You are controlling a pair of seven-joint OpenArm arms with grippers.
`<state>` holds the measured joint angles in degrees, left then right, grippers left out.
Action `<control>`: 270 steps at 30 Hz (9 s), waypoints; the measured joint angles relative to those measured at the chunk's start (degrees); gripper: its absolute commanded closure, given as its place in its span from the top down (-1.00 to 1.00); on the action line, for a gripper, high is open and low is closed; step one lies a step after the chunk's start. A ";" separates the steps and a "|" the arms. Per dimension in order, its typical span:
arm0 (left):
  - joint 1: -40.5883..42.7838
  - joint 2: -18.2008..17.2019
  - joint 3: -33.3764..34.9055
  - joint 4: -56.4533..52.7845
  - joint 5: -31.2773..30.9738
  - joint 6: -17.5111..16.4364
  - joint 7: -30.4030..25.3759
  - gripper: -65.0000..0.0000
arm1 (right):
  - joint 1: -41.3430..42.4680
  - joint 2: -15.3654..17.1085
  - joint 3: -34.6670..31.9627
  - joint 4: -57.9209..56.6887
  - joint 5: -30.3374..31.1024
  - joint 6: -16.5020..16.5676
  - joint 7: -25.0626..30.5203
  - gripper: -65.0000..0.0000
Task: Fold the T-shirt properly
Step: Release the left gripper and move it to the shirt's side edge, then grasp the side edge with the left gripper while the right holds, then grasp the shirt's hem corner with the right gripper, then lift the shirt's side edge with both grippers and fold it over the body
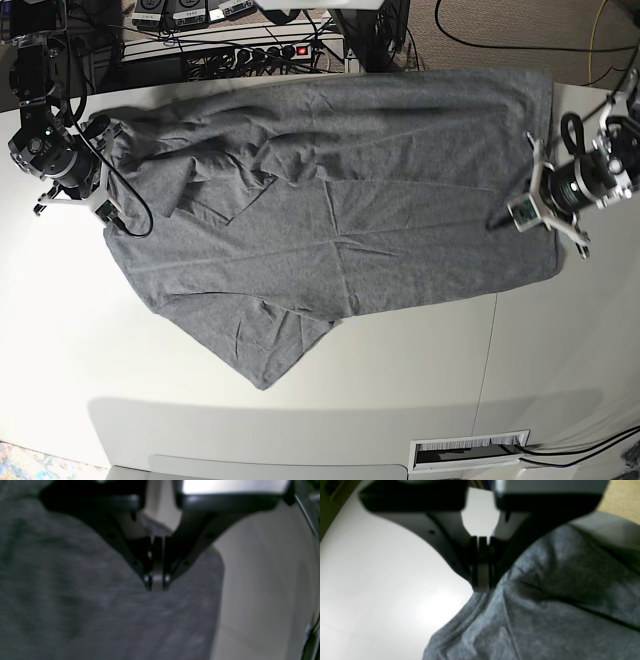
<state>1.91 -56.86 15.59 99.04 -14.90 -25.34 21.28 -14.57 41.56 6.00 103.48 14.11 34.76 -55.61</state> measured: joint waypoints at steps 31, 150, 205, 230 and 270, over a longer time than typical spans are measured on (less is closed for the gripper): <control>-23.54 10.58 -0.07 -49.09 -29.24 -7.58 2.67 -0.24 | 6.95 -0.50 0.00 0.02 1.68 -0.02 -0.72 -0.62; -24.33 14.47 -0.28 -44.24 -17.51 -14.40 5.77 -1.00 | 52.87 -17.42 -19.06 -60.35 -14.58 -2.54 28.15 -0.30; -24.33 6.88 -0.17 -35.89 -36.02 -14.80 18.64 -1.00 | 51.25 -7.43 -19.15 -50.73 17.62 0.26 -10.80 -1.00; -24.33 5.73 -0.17 -35.85 -59.71 -14.78 43.85 -1.00 | 47.54 2.93 -18.49 -44.35 44.28 3.50 -24.35 -1.00; -12.07 -0.35 -0.17 -28.59 -57.59 -14.60 41.51 -1.00 | 15.19 2.23 8.66 -13.03 38.66 4.76 -19.17 -1.00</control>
<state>-10.15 -57.21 15.42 70.46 -72.49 -39.94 62.78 0.62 43.79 14.66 90.45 52.77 39.53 -74.78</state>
